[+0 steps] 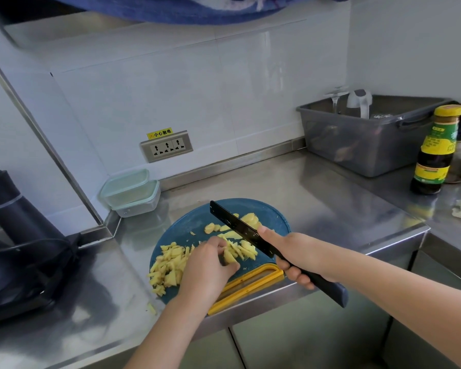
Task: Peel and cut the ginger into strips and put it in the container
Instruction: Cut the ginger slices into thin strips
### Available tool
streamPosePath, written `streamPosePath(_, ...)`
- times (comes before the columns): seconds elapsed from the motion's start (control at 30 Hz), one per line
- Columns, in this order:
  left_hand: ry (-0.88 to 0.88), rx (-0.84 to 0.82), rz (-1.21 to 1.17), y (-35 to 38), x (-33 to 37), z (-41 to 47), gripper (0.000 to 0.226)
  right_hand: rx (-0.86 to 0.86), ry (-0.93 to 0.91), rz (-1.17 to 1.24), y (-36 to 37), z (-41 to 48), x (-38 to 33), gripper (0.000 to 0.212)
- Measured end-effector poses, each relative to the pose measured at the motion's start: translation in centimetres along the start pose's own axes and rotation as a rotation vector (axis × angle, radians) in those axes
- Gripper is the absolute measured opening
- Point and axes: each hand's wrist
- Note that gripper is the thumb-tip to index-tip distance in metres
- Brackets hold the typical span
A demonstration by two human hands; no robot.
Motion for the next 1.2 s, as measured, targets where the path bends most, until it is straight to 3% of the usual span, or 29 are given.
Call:
streamPosePath(0.17,0.011,-0.011,-0.109,0.0,-0.3,-0.4,0.047,0.046,-0.020,-0.045,0.8,0.0,0.1,0.070)
streamPosePath(0.3,-0.169,-0.001,-0.464,-0.3,-0.8,-0.5,0.027,0.168,-0.095,-0.215,2.8,0.5,0.6,0.069)
streamPosePath(0.53,-0.307,-0.144,-0.675,-1.1,-0.8,0.2,0.012,0.207,-0.064,-0.340,4.8,1.2,0.8,0.073)
streamPosePath(0.77,-0.390,-0.334,-0.608,-2.1,-0.7,1.0,0.023,0.194,0.015,-0.439,4.4,1.6,0.0,0.077)
streamPosePath(0.97,-0.393,-0.485,-0.608,-2.9,-0.9,1.5,0.027,0.085,0.031,-0.286,3.9,1.3,-0.5,0.067)
streamPosePath(1.2,-0.401,-0.548,-0.599,-3.1,-0.9,2.0,0.026,0.126,0.006,-0.272,3.7,1.0,-0.6,0.066)
Point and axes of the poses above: each hand's wrist, its own z-axis towards the middle knuckle, its own y-axis out of the palm, x = y × z, and after that the axes turned 8 degrees about -x, right-handed
